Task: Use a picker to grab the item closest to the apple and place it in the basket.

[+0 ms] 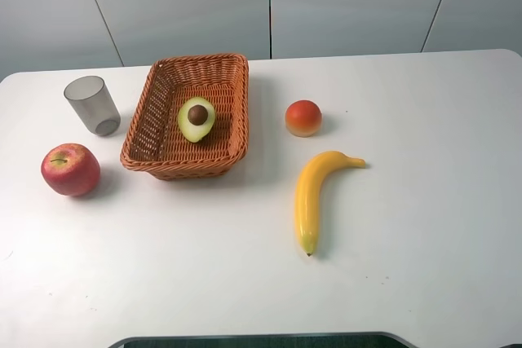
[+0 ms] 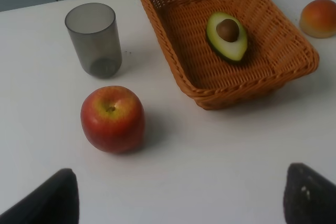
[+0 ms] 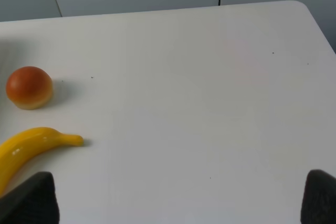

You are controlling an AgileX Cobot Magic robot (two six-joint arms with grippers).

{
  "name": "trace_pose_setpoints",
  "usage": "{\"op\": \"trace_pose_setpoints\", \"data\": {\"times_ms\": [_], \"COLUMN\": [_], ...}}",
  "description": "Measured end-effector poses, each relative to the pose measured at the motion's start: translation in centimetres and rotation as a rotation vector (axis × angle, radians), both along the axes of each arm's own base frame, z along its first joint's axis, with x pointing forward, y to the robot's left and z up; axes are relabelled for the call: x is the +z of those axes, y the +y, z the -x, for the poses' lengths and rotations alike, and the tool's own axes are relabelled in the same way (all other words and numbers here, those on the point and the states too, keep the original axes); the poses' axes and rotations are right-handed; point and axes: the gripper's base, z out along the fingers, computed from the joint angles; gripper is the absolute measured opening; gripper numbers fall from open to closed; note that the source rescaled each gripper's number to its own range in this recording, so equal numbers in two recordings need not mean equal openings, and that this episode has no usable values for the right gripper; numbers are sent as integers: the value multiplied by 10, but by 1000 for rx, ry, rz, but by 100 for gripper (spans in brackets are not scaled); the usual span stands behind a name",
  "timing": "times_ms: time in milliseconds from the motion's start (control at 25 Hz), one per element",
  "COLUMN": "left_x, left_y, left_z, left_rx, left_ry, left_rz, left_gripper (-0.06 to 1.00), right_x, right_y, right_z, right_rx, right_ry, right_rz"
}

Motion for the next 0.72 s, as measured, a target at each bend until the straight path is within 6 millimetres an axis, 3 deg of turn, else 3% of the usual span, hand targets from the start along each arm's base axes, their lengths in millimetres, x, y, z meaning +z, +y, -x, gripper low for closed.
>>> {"op": "trace_pose_setpoints", "data": {"times_ms": [720], "left_x": [0], "left_y": [0], "left_z": [0], "left_rx": [0], "left_ry": [0], "left_rz": [0], "left_gripper": [100], "right_x": [0], "right_y": [0], "right_z": [0], "right_rx": [0], "right_ry": [0], "right_rz": [0]}}
